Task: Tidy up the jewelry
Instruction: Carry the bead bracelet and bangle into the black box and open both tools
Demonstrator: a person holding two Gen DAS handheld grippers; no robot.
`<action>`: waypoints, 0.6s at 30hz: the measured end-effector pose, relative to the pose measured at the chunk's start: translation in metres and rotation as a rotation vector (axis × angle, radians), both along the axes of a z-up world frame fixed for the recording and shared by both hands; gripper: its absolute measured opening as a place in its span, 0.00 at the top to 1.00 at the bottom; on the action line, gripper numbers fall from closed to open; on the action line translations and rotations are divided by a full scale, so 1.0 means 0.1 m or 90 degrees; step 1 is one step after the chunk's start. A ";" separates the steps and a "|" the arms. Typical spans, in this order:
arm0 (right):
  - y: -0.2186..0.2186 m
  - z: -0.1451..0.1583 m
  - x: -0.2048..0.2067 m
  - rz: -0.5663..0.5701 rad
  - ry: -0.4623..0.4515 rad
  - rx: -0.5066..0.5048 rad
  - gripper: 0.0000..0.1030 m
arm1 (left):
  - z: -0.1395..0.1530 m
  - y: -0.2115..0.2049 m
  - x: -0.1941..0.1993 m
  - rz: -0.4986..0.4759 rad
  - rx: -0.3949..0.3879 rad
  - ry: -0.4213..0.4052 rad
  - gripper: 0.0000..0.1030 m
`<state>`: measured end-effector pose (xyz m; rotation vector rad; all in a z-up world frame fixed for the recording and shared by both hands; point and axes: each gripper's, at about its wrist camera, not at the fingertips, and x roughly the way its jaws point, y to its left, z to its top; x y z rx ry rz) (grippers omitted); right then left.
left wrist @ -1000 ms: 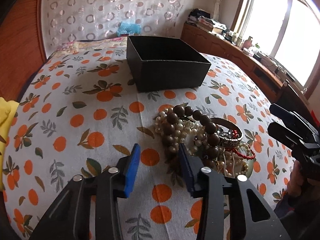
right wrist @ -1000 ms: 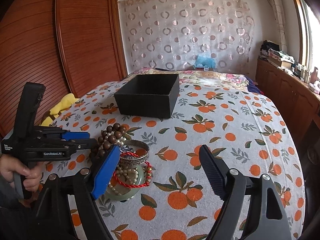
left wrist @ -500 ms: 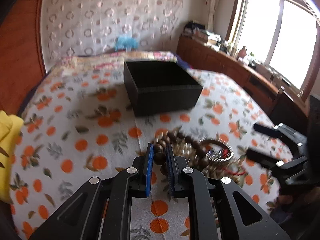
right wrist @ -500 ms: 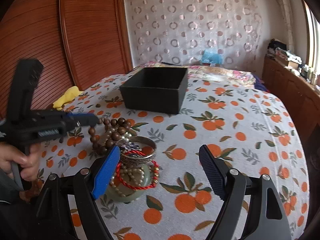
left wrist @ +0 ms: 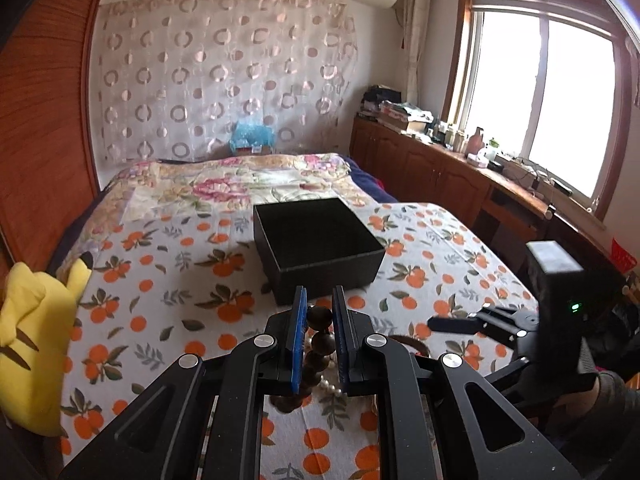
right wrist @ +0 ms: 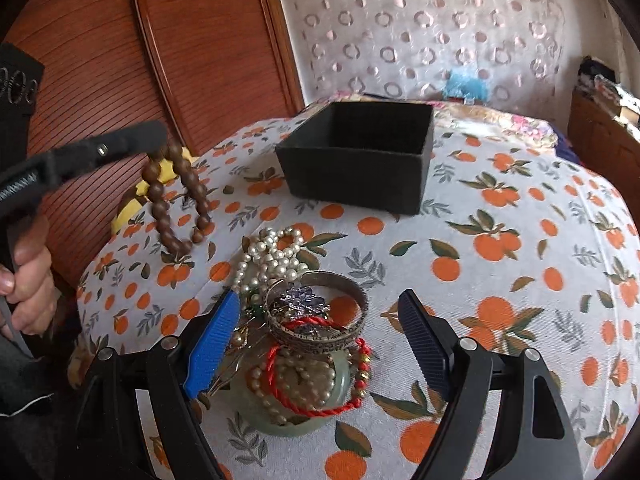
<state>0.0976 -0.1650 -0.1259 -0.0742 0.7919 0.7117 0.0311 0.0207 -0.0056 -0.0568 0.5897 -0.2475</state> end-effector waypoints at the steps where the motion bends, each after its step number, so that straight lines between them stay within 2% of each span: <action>1: 0.02 -0.01 0.02 0.006 0.009 0.001 0.19 | 0.02 0.01 0.01 0.001 0.000 -0.003 0.89; 6: 0.10 -0.07 0.10 0.030 0.034 -0.014 0.19 | 0.08 0.03 0.05 0.006 0.001 -0.011 0.89; 9: 0.13 -0.09 0.11 0.032 0.034 -0.026 0.39 | 0.08 0.02 0.09 0.006 0.003 -0.013 0.89; 13: 0.10 -0.07 0.11 0.038 0.032 -0.021 0.39 | 0.09 0.02 0.12 0.006 0.006 -0.013 0.89; 18: 0.01 0.08 0.09 0.029 -0.002 -0.012 0.39 | 0.10 0.04 0.18 0.008 0.002 -0.010 0.89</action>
